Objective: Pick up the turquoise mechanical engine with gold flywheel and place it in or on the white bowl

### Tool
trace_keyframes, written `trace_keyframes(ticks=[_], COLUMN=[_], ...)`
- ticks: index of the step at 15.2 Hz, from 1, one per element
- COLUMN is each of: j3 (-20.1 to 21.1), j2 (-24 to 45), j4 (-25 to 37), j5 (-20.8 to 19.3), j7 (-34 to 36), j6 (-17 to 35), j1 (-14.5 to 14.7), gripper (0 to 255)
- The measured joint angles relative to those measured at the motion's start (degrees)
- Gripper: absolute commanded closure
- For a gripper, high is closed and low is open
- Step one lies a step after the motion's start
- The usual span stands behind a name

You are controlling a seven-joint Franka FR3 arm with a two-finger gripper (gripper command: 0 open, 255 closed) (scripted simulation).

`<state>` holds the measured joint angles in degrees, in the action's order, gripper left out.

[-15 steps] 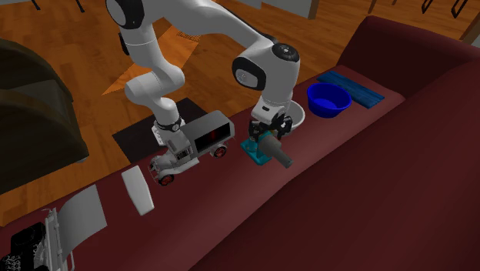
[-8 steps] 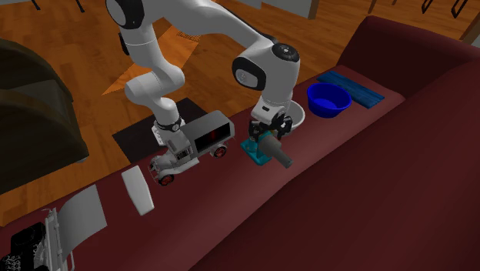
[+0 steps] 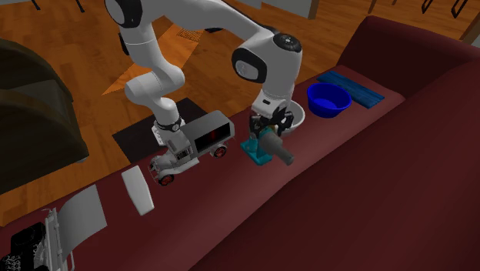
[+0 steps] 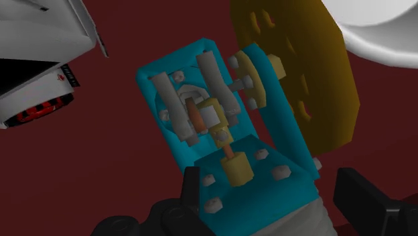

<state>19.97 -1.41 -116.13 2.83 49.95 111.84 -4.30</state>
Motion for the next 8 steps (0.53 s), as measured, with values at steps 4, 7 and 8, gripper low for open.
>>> trace_keyframes(ticks=[4,7,8], j3=[0.0,-0.1,-0.1], j2=[-0.7,-1.2,-1.2], j4=[2.4,4.1,4.9], j5=[0.2,0.3,0.3], j7=[0.0,-0.1,-0.1], j6=[-3.1,-5.2,-6.1], j1=[0.0,-0.1,-0.1], gripper=[255,255,255])
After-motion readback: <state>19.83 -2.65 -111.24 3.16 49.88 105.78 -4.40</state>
